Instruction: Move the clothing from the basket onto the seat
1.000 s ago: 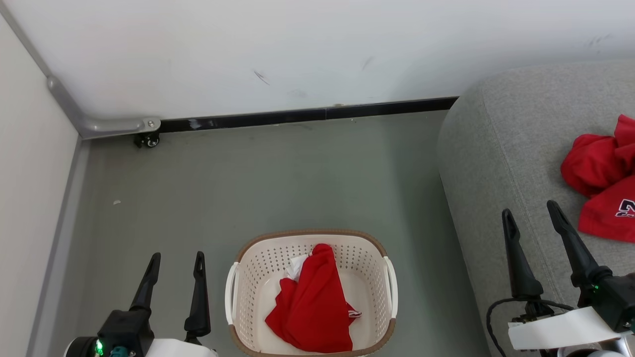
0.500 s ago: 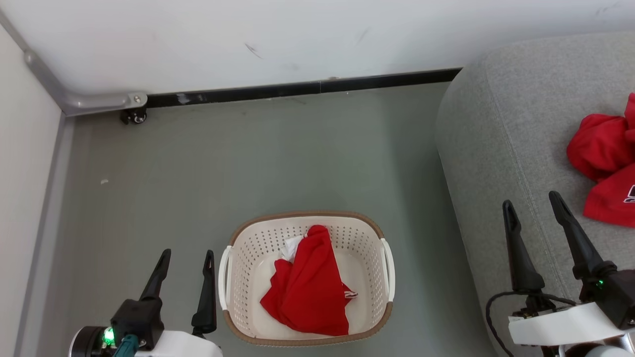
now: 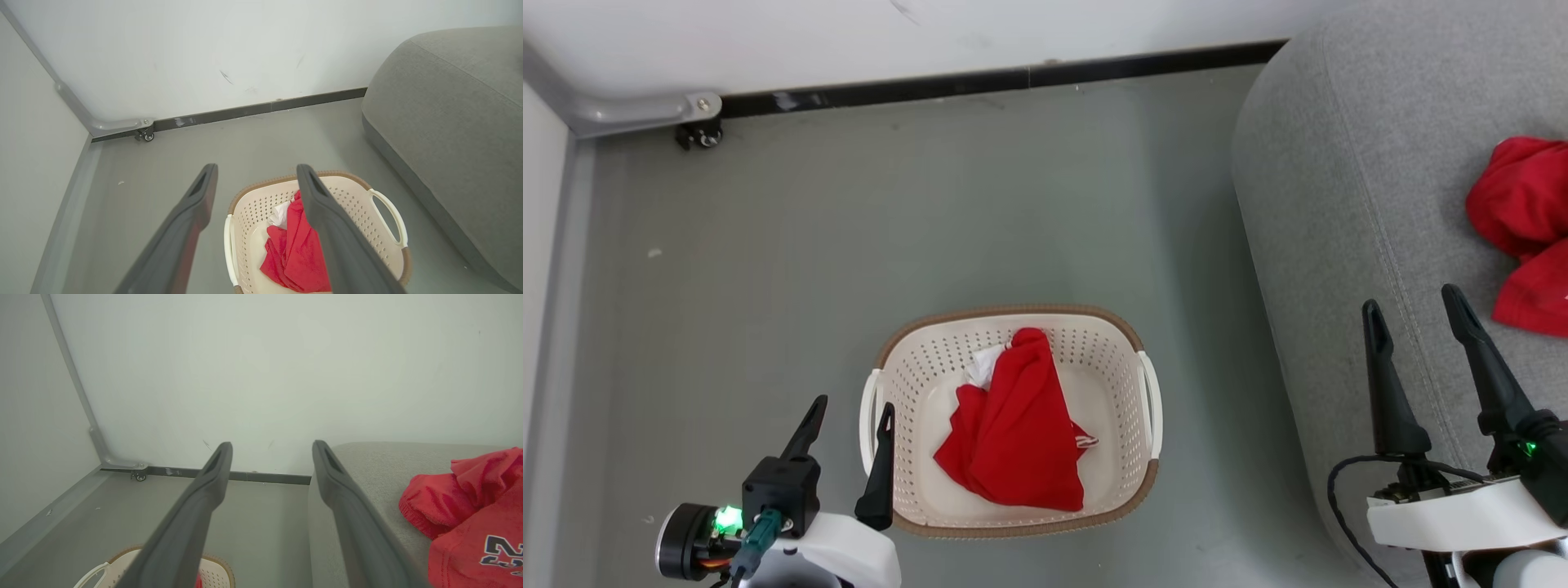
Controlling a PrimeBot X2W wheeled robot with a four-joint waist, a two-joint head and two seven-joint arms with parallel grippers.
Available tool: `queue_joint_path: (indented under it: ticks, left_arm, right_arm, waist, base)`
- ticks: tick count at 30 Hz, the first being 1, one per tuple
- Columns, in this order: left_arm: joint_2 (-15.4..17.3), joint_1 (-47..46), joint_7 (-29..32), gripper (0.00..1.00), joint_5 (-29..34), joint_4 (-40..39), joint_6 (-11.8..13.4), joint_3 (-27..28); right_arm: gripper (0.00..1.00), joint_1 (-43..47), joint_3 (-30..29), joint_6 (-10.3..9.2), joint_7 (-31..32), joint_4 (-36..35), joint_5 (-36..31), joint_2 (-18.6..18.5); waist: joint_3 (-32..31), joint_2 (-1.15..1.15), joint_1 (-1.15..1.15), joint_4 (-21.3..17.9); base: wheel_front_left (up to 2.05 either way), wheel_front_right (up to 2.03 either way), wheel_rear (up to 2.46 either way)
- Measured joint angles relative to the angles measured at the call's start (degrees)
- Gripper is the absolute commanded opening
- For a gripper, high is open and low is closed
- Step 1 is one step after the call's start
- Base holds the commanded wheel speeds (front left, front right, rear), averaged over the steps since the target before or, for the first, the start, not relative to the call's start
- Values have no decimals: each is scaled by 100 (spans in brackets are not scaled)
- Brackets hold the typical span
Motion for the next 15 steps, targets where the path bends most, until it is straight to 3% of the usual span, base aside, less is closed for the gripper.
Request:
queue_joint_path:
  ticks: [15]
  left_arm:
    - [36,-640,179,100,185,884,-168,-225]
  right_arm:
    - [100,-283,-93,0,-110,-282,0,18]
  waist:
    - [712,0,0,-259]
  base:
    - [0,0,0]
